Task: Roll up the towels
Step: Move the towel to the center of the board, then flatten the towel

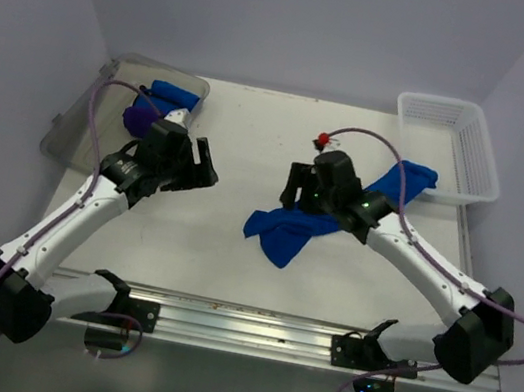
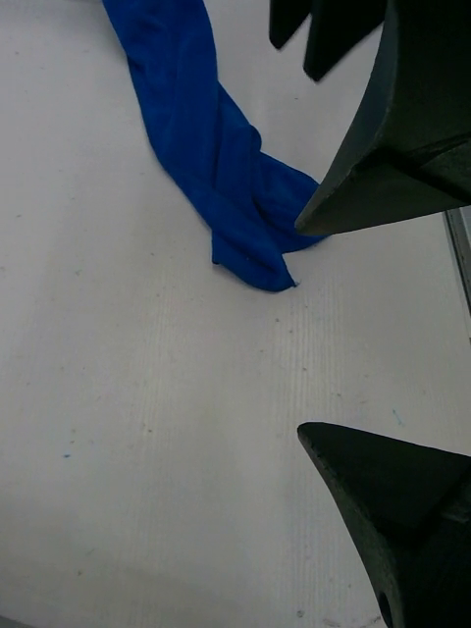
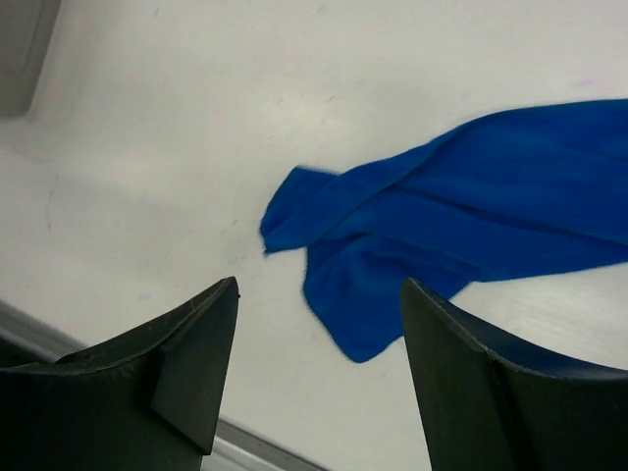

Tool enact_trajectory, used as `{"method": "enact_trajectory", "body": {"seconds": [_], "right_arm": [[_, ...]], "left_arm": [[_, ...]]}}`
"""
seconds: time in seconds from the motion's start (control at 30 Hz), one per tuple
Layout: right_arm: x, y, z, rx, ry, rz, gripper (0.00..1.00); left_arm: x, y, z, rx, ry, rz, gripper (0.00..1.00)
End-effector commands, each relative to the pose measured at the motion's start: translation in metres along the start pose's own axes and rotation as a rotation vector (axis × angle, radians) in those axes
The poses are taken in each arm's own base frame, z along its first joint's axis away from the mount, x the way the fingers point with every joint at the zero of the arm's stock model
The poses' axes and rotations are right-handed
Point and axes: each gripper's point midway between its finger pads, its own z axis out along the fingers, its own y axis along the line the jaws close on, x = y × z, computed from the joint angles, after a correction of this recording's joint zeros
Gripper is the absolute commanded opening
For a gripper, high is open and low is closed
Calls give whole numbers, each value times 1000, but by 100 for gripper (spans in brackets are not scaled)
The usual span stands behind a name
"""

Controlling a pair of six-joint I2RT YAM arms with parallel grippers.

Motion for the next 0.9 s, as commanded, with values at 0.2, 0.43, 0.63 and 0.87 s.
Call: {"method": "enact_trajectory", "body": {"seconds": [0.2, 0.43, 0.63, 0.87], "right_arm": [[-34, -164, -59, 255, -174, 287, 71], [-15, -185, -54, 282, -127, 341, 72], [-11, -201, -50, 314, -114, 372, 72], [-14, -200, -54, 292, -123, 375, 72]], "left_arm": [[114, -65, 58, 117, 259, 89, 82], [142, -84, 102, 53, 287, 183, 73], [145, -81, 138, -21, 273, 215, 63], [147, -86, 169, -65, 293, 270, 45]]}}
